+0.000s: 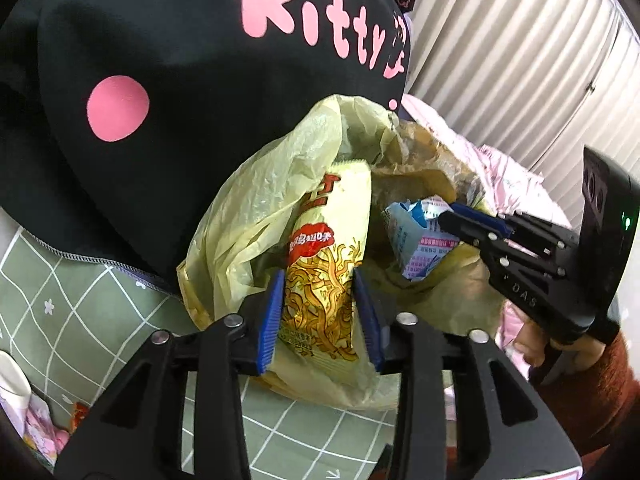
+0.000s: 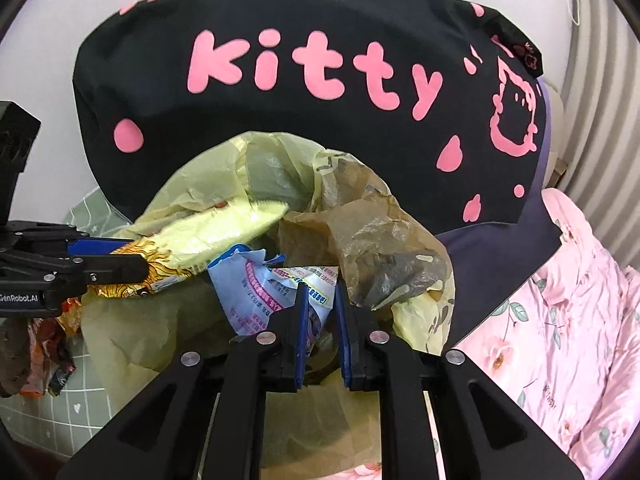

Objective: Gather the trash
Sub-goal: 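Open both grippers to drop the items into the trash bag, then move both grippers back over the wrapper pile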

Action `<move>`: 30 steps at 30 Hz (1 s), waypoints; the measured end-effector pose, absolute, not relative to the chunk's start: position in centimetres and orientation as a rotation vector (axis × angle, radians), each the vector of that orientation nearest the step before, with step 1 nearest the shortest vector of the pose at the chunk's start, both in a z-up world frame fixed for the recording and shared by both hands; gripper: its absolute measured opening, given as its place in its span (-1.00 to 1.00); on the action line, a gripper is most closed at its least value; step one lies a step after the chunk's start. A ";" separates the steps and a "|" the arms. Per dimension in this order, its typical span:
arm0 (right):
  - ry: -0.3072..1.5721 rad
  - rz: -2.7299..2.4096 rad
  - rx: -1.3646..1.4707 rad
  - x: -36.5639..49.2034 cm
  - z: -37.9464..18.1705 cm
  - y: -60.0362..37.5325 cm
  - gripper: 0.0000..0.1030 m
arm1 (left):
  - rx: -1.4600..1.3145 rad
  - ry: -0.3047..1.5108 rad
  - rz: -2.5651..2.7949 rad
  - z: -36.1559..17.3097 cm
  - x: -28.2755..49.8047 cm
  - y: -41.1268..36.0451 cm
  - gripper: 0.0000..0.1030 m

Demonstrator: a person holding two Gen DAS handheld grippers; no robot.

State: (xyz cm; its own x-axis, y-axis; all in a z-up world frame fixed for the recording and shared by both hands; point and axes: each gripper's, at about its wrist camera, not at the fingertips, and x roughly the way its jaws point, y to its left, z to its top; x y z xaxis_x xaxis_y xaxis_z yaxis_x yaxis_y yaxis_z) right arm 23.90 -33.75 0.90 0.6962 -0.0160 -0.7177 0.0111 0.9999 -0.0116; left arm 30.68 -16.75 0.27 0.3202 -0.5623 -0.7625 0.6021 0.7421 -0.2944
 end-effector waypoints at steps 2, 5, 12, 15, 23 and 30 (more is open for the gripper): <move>0.798 -0.010 0.009 23.7 0.9 -33.7 -0.69 | 0.020 0.980 -0.779 0.6 30.5 -16.3 -0.13; 0.790 -0.018 0.021 23.2 1.0 -33.6 -0.48 | -0.011 0.954 -0.792 1.5 29.9 -15.5 -0.02; 0.724 -0.035 0.024 22.2 2.5 -32.2 -0.37 | -0.069 0.809 -0.667 3.6 28.0 -11.3 0.03; 0.682 -0.021 0.034 22.0 3.4 -31.0 -0.36 | -0.068 0.736 -0.542 4.0 26.7 -8.3 0.03; 0.612 0.125 0.023 22.8 4.6 -24.5 -0.25 | -0.133 0.688 -0.260 3.1 24.3 2.2 0.03; 0.585 0.347 -0.004 23.8 4.2 -17.5 0.02 | -0.202 0.684 -0.056 1.5 20.5 11.6 0.03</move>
State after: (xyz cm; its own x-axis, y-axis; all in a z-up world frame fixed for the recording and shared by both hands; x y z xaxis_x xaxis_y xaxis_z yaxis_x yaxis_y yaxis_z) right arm 23.77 -17.53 4.21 0.7773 0.3195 -0.5419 -0.3215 0.9422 0.0942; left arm 20.48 11.57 1.50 0.7743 -0.1173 -0.6219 -0.0154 0.9789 -0.2039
